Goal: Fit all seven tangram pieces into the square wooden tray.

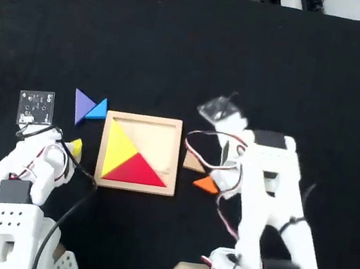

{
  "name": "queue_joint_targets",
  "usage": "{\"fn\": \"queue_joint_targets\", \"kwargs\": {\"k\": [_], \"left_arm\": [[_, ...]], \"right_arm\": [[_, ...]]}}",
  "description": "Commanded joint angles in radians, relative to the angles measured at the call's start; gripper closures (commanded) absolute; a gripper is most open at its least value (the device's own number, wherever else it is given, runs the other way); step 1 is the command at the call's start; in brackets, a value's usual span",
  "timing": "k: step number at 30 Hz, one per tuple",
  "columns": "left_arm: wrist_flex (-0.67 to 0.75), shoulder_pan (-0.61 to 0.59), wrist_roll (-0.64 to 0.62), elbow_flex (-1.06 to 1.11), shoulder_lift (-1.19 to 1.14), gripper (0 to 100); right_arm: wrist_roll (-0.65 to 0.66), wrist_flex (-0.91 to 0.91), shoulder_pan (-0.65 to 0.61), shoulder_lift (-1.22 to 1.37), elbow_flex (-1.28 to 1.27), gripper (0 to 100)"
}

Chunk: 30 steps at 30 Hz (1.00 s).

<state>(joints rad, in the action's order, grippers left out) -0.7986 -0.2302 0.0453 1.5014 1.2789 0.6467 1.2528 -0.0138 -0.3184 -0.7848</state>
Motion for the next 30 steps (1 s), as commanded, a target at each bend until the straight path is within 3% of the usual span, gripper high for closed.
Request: {"fn": "queue_joint_targets", "kwargs": {"k": [1, 7, 16, 18, 24, 30], "left_arm": [[0.021, -0.008, -0.005, -0.004, 0.006, 79], [0.021, -0.008, -0.003, -0.004, 0.006, 79], [0.021, 0.016, -0.002, 0.010, 0.014, 79], [0.023, 0.042, 0.000, 0.016, 0.015, 79], [0.023, 0.047, 0.000, 0.018, 0.015, 79], [0.023, 0.047, 0.000, 0.018, 0.015, 79]], "right_arm": [[0.048, -0.038, 0.068, 0.108, 0.002, 98.8], [0.043, -0.106, 0.077, 0.344, 0.120, 98.8], [0.038, 0.017, 0.080, 0.696, 0.598, 98.8], [0.029, 0.017, 0.075, 0.734, 0.674, 98.8], [-0.163, 0.018, 0.080, 0.763, 0.863, 98.8], [-0.184, 0.064, 0.038, 0.743, 0.862, 98.7]]}}
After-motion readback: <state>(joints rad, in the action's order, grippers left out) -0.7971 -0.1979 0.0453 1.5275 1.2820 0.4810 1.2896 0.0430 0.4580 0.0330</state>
